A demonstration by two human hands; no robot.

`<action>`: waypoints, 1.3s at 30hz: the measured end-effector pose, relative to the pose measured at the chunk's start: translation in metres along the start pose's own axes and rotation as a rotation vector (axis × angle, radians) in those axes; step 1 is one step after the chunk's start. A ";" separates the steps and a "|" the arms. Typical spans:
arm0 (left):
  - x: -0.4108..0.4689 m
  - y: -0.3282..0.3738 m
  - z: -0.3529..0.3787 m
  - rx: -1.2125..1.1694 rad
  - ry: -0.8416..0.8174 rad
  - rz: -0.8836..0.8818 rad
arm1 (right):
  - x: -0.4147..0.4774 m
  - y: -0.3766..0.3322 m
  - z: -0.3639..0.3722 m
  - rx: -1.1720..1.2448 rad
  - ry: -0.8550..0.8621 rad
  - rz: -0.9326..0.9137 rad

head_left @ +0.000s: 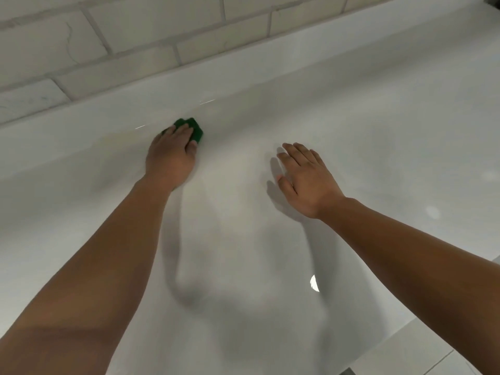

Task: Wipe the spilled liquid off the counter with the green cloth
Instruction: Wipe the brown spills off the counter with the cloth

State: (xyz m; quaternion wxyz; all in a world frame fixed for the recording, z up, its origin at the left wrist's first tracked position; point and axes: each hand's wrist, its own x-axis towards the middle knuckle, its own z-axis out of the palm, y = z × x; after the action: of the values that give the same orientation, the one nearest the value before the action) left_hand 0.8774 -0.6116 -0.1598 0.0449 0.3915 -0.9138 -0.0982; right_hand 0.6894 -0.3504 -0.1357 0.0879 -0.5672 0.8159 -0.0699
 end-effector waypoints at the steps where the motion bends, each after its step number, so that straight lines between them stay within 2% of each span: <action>1: -0.008 -0.011 -0.001 0.001 0.004 0.022 | 0.001 0.000 0.000 0.006 -0.003 -0.001; 3: -0.025 -0.036 -0.002 0.024 0.056 -0.042 | 0.002 -0.001 0.001 0.012 -0.004 -0.002; 6: -0.033 -0.060 -0.005 0.053 0.129 -0.297 | 0.003 0.000 0.001 0.017 -0.010 0.004; 8: -0.020 -0.055 -0.007 0.059 0.136 -0.341 | 0.004 0.004 -0.001 0.017 -0.011 0.014; 12: 0.016 -0.016 -0.003 0.026 0.141 -0.166 | 0.005 0.012 -0.004 0.019 0.000 0.025; 16: 0.039 0.033 0.007 0.032 0.067 0.026 | 0.005 0.015 -0.005 0.003 0.008 0.027; 22: -0.013 0.051 0.009 0.009 -0.053 0.338 | 0.010 0.013 -0.004 0.004 -0.006 0.018; 25: -0.037 0.011 0.003 -0.029 -0.015 0.301 | 0.016 0.010 -0.004 0.015 -0.011 0.010; 28: -0.025 -0.026 0.000 0.025 0.062 0.083 | 0.017 0.009 -0.004 0.015 -0.006 -0.003; 31: -0.003 -0.010 0.001 0.063 0.065 -0.106 | 0.015 0.011 -0.005 0.016 0.007 -0.002; 34: 0.004 0.035 0.006 0.049 0.047 -0.008 | 0.011 0.016 -0.007 0.011 0.008 0.010; 39: -0.038 0.088 0.016 0.002 -0.027 0.329 | 0.005 0.022 -0.010 0.022 0.006 0.023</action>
State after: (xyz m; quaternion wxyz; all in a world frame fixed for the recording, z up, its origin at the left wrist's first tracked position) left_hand 0.8388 -0.5222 -0.1570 0.0478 0.2354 -0.9662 -0.0939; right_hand 0.6657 -0.3473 -0.1313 0.0923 -0.5567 0.8217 -0.0797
